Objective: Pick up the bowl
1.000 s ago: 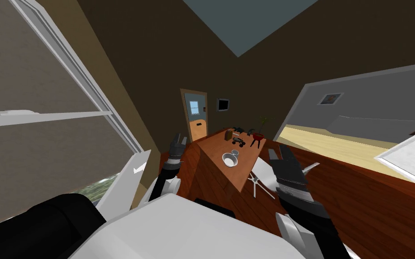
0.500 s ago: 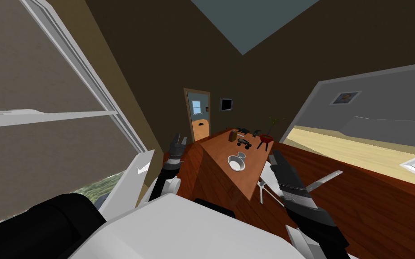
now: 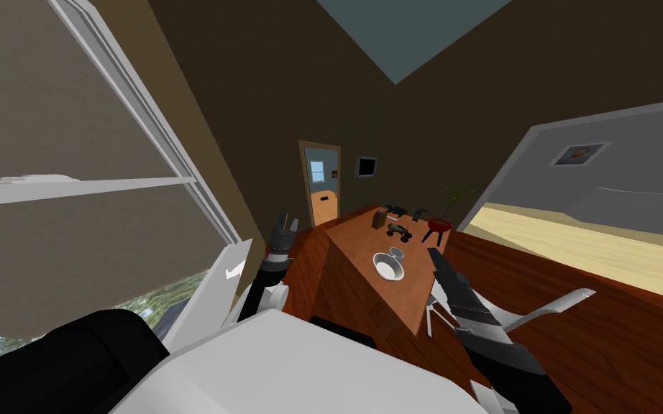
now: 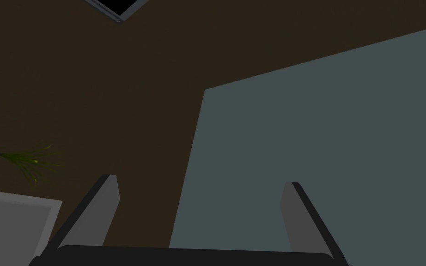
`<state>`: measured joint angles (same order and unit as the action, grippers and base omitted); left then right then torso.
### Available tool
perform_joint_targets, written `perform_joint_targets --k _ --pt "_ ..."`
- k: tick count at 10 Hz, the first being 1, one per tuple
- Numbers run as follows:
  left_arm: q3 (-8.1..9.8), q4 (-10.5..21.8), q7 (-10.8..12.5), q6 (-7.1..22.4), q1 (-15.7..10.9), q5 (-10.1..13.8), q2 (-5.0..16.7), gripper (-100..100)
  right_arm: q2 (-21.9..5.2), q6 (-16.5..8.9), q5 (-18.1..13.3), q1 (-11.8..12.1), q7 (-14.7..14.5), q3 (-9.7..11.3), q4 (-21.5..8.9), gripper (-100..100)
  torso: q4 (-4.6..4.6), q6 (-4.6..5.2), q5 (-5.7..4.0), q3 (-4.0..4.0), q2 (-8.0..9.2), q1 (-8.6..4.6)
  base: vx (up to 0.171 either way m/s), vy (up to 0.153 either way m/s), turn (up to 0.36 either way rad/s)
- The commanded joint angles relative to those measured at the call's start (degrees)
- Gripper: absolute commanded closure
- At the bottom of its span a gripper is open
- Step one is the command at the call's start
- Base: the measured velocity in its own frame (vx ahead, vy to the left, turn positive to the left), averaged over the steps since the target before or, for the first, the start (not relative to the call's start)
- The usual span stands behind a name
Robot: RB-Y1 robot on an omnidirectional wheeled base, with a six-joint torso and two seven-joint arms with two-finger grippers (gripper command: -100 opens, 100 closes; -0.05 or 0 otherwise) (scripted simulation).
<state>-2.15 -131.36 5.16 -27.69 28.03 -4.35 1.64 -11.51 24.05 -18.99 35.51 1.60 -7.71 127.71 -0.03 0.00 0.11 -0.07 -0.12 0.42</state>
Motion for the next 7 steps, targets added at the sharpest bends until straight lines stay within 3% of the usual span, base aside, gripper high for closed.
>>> perform_joint_targets --k 1,4,7 --pt "0.0 0.0 0.0 0.0 0.0 0.0 0.0 0 -0.54 -0.08 -2.86 1.51 0.26 -0.68 -1.17 -100 0.0 0.0 0.0 0.0 0.0 0.0 0.069 0.128 0.102" --pt "0.0 0.0 0.0 0.0 0.0 0.0 0.0 0 -1.05 -0.14 -8.06 2.97 0.6 -1.45 -2.16 -100 -0.03 -0.01 0.01 -0.07 -0.12 0.06 0.071 0.114 0.077" --pt "0.0 0.0 0.0 0.0 0.0 0.0 0.0 0 -1.88 -0.19 -13.22 5.94 1.28 -3.04 -4.3 -100 -0.02 0.01 -0.01 -0.05 -0.08 -0.04 0.071 0.106 0.097"
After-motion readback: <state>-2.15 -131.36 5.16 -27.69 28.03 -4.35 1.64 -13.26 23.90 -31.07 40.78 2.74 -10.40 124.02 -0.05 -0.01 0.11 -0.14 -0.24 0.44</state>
